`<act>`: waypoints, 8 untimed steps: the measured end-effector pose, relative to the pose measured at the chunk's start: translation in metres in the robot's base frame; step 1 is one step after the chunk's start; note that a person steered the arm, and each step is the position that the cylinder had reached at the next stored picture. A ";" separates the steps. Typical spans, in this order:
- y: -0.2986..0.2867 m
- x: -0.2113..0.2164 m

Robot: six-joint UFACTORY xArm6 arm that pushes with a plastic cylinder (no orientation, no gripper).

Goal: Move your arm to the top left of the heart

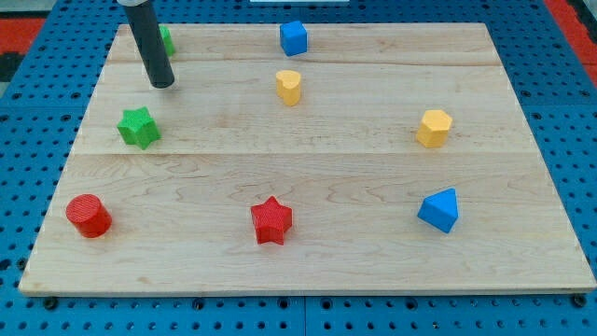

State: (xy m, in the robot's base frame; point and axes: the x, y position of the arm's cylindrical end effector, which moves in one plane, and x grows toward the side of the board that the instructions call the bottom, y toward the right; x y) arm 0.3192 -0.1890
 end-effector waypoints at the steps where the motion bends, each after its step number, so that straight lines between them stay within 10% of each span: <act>1: 0.009 0.001; 8: 0.099 -0.016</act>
State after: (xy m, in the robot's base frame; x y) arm 0.3027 -0.0900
